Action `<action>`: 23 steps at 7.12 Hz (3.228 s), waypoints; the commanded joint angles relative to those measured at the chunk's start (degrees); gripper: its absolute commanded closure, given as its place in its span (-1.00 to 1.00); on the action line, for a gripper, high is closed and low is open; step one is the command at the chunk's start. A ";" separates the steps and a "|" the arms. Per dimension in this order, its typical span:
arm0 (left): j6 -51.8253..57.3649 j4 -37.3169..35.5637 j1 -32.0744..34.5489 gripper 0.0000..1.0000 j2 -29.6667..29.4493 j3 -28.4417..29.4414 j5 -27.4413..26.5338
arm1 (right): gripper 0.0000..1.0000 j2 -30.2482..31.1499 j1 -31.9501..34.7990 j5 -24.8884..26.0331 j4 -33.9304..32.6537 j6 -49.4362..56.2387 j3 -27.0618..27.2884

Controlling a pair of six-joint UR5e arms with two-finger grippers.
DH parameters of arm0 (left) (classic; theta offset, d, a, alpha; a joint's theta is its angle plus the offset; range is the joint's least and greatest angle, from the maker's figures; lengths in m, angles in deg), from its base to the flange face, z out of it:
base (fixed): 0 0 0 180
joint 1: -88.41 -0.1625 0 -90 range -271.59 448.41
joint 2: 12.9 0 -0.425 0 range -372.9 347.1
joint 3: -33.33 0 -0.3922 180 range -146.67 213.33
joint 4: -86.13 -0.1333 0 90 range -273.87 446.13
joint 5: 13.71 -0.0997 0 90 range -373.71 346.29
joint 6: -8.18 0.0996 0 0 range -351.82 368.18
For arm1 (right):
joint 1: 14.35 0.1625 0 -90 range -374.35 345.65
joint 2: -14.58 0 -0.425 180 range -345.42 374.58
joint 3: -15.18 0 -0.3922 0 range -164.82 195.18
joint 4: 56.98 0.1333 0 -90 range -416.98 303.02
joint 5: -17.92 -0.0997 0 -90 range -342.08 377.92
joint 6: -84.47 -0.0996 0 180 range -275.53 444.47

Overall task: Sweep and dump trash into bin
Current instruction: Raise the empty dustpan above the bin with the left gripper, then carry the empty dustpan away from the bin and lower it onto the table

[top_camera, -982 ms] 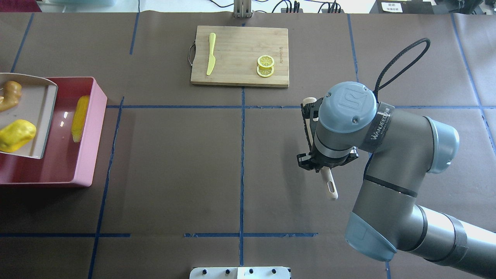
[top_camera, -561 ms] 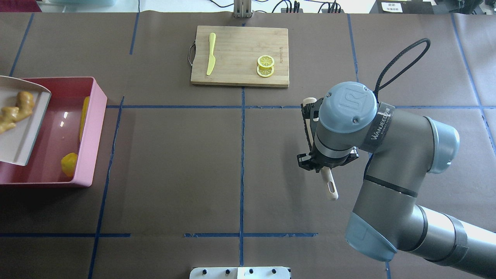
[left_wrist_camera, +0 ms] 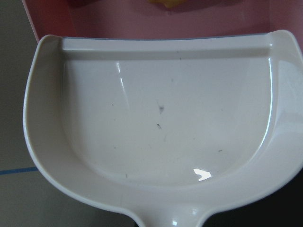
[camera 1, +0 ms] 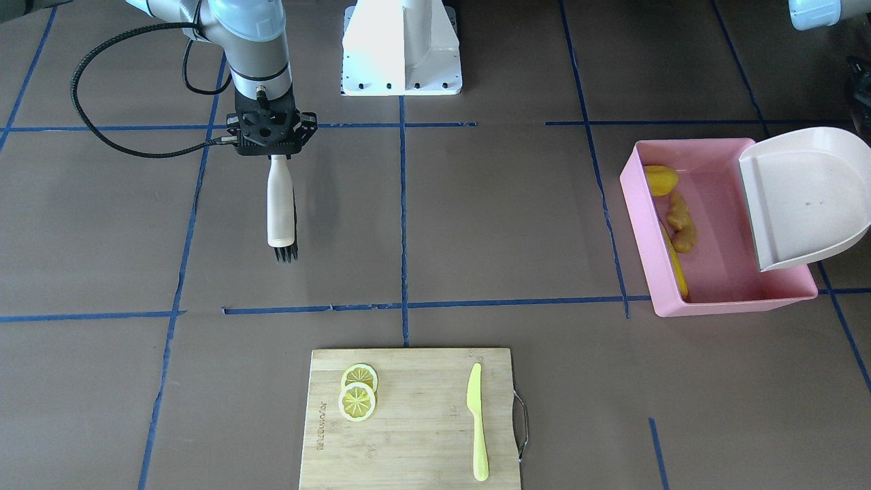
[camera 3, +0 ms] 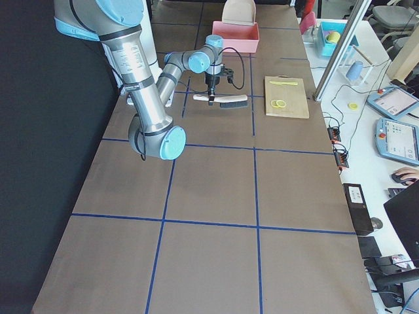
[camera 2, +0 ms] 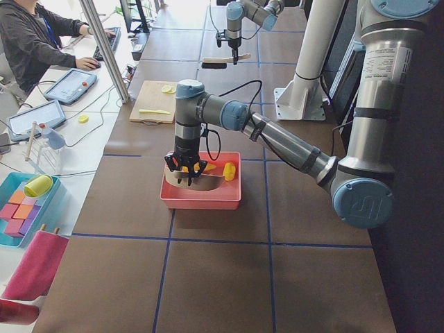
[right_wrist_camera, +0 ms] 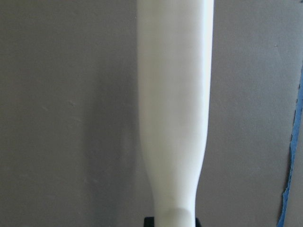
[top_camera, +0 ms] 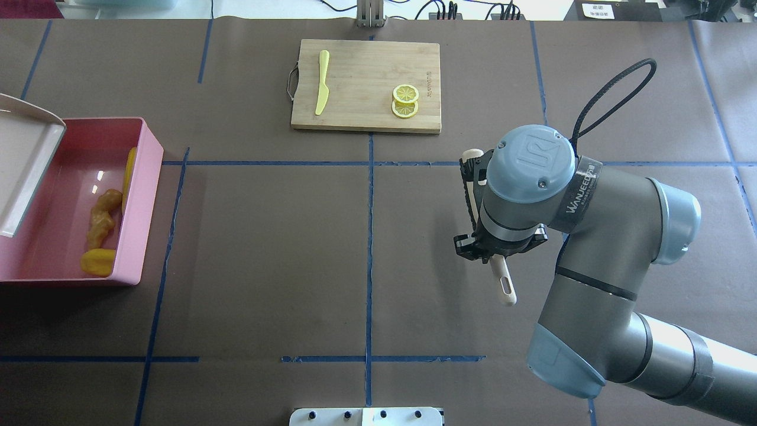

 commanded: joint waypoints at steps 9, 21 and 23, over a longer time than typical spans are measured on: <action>-42.63 26.71 -14.86 1.00 -4.99 0.35 23.71 | 1.00 0.44 4.22 -0.96 2.05 2.28 -0.14; -60.07 45.19 -40.63 0.96 -15.53 16.08 4.46 | 1.00 5.54 4.84 -2.28 9.35 1.93 0.21; -60.07 45.19 -40.91 0.78 -15.53 16.43 4.46 | 1.00 5.54 4.75 -2.28 9.35 1.84 0.21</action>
